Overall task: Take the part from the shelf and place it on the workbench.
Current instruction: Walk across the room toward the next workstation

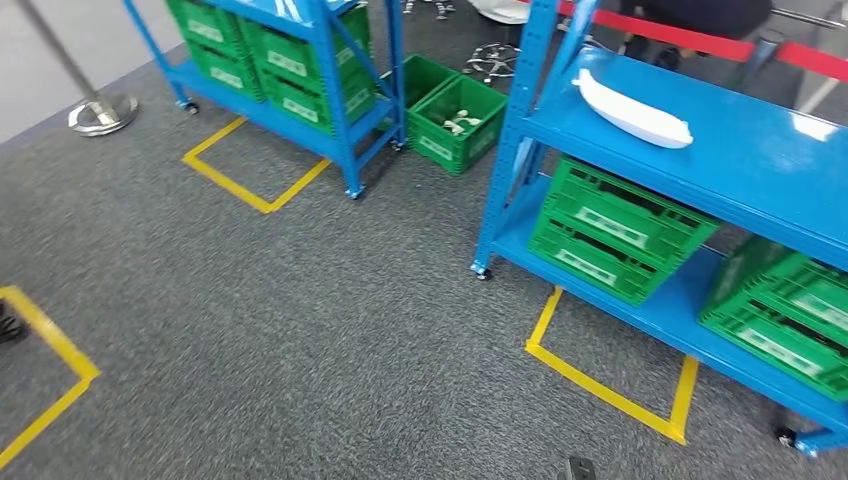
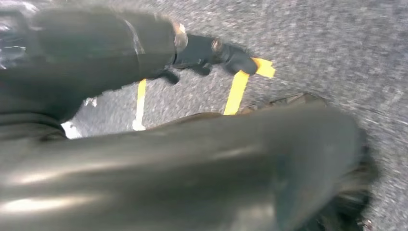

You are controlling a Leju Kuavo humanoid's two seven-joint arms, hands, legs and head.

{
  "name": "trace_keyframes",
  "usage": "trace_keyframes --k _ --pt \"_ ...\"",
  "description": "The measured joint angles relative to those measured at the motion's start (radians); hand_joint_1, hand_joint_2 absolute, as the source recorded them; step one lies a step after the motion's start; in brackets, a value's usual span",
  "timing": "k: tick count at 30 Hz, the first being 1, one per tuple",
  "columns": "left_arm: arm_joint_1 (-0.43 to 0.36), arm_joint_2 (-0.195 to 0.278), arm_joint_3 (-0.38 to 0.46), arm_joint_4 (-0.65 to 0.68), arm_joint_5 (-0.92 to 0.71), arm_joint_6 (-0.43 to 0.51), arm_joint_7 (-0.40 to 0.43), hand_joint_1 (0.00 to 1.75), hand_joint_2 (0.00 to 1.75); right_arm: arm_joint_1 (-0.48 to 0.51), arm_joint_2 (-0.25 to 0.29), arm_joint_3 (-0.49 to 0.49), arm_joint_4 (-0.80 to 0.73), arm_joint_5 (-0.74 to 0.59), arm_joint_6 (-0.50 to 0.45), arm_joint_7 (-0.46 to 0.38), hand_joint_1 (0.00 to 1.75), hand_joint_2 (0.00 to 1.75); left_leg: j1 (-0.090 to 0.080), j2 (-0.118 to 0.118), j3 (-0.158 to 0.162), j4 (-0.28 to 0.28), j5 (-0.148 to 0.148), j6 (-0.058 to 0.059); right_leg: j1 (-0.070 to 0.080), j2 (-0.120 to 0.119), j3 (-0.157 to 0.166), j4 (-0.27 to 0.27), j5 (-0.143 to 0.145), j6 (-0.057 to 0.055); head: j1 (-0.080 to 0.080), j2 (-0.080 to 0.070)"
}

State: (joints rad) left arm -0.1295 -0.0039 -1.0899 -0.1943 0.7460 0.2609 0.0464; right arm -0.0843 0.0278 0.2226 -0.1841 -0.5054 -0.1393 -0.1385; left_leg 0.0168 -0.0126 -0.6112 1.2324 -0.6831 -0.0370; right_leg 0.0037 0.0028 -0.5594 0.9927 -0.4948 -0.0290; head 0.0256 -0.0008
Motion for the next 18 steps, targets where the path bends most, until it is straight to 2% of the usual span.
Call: trace_keyframes --k 1,2,3,4,5,6,7,8,9,10,11,12,14,15,16,17,18 --pt "0.002 0.0 0.0 0.0 0.001 0.001 -0.008 0.0 0.0 -0.001 0.0 0.0 0.0 0.002 0.0 0.0 0.0 0.0 0.0 0.003 -0.032 0.041 -0.001 0.0 0.001 0.015 0.003 0.001 -0.003 -0.002 -0.005 0.0" --pt "0.004 0.0 0.0 0.0 0.002 0.001 -0.014 0.0 0.0 0.0 0.0 0.0 0.0 0.003 0.0 0.0 0.0 0.0 0.0 0.005 -0.047 0.047 0.02 0.001 0.001 0.03 0.008 0.002 -0.007 -0.002 -0.009 0.0" --pt "0.004 0.0 0.0 0.0 0.002 0.001 -0.019 0.0 0.0 0.0 0.0 0.0 0.0 0.003 0.0 0.0 0.0 0.0 0.0 0.002 -0.044 0.014 0.06 0.002 0.001 0.046 0.014 0.003 -0.011 0.0 -0.013 0.0" --pt "0.004 0.0 0.0 0.0 0.003 0.001 -0.021 0.0 0.0 0.001 0.0 0.0 0.0 0.003 0.0 0.0 0.0 0.0 0.001 -0.013 -0.026 -0.047 0.109 0.005 0.0 0.06 0.02 0.006 -0.016 0.002 -0.018 0.0" --pt "0.004 0.001 0.0 0.0 0.003 0.002 -0.023 0.0 0.0 0.0 0.0 0.0 0.0 0.003 0.0 0.0 0.0 0.0 0.004 -0.043 -0.006 -0.106 0.145 0.009 -0.001 0.073 0.024 0.009 -0.022 0.007 -0.022 0.0" --pt "0.004 0.001 0.0 0.0 0.003 0.002 -0.024 0.0 0.0 -0.001 0.0 0.0 0.0 0.003 0.0 0.0 0.0 0.0 0.006 -0.07 0.013 -0.157 0.165 0.012 -0.002 0.087 0.024 0.013 -0.027 0.012 -0.026 0.0" --pt "0.004 0.002 0.0 0.0 0.003 0.001 -0.026 0.0 0.0 -0.002 0.0 0.0 0.0 0.003 0.0 0.0 0.0 0.0 0.007 -0.089 0.025 -0.186 0.171 0.014 -0.005 0.1 0.022 0.016 -0.03 0.018 -0.027 0.0" --pt "0.005 0.002 0.0 0.0 0.003 0.001 -0.027 0.0 0.0 -0.003 0.0 0.0 0.0 0.003 0.0 0.0 0.0 0.0 0.006 -0.094 0.032 -0.195 0.164 0.018 -0.008 0.113 0.019 0.016 -0.031 0.025 -0.027 0.0" --pt "0.005 0.002 0.0 0.0 0.002 0.001 -0.027 0.0 0.0 -0.003 0.0 0.001 0.0 0.004 0.0 -0.001 0.0 0.0 0.005 -0.08 0.038 -0.203 0.162 0.021 -0.012 0.128 0.016 0.014 -0.031 0.032 -0.027 0.0" --pt "0.004 0.001 0.0 0.0 0.002 0.001 -0.024 0.0 0.0 -0.002 0.0 0.001 0.0 0.005 0.0 -0.002 0.0 0.0 0.005 -0.065 0.042 -0.207 0.162 0.026 -0.013 0.13 0.015 0.013 -0.031 0.037 -0.027 0.0" --pt "0.003 0.0 0.0 0.0 0.001 0.0 -0.019 0.0 0.0 -0.002 0.0 0.001 0.0 0.005 0.0 -0.003 0.0 0.0 0.006 -0.048 0.048 -0.212 0.161 0.032 -0.012 0.114 0.01 0.021 -0.038 0.043 -0.024 0.0" --pt "0.003 -0.002 0.0 0.0 0.0 -0.001 -0.012 0.0 0.0 -0.004 0.0 0.001 0.0 0.006 0.0 -0.004 0.0 0.0 0.007 -0.029 0.054 -0.218 0.16 0.037 -0.01 0.087 -0.003 0.048 -0.054 0.049 -0.017 0.0" --pt "0.006 -0.004 0.0 0.0 -0.002 -0.005 0.0 0.0 0.0 -0.008 0.0 0.002 0.0 0.006 0.0 -0.005 0.0 0.0 0.006 0.012 0.067 -0.223 0.153 0.044 -0.011 0.026 -0.061 0.157 -0.104 0.062 -0.002 0.0" --pt "0.007 -0.004 0.0 0.0 -0.003 -0.006 0.005 0.0 0.0 -0.009 -0.001 0.002 0.0 0.006 0.0 -0.006 0.0 0.0 0.005 0.032 0.071 -0.223 0.148 0.046 -0.013 0.012 -0.097 0.219 -0.126 0.066 0.002 0.0" --pt "0.007 -0.003 0.0 0.0 -0.004 -0.007 0.009 0.0 0.0 -0.007 0.0 0.002 0.0 0.005 0.0 -0.006 0.0 0.0 0.005 0.049 0.076 -0.222 0.142 0.046 -0.016 0.005 -0.123 0.263 -0.134 0.07 0.004 0.0" --pt "0.007 -0.003 0.0 0.0 -0.004 -0.007 0.011 0.0 0.0 -0.003 -0.001 0.002 0.0 0.005 -0.001 -0.006 0.0 0.0 0.005 0.064 0.081 -0.222 0.137 0.044 -0.018 0.001 -0.134 0.275 -0.123 0.072 0.005 0.0" --pt "0.006 -0.003 0.0 0.0 -0.005 -0.007 0.011 0.0 0.0 0.001 -0.002 0.002 0.0 0.005 -0.002 -0.006 0.0 0.0 0.005 0.075 0.087 -0.222 0.132 0.043 -0.019 -0.004 -0.125 0.248 -0.093 0.071 0.008 0.0"
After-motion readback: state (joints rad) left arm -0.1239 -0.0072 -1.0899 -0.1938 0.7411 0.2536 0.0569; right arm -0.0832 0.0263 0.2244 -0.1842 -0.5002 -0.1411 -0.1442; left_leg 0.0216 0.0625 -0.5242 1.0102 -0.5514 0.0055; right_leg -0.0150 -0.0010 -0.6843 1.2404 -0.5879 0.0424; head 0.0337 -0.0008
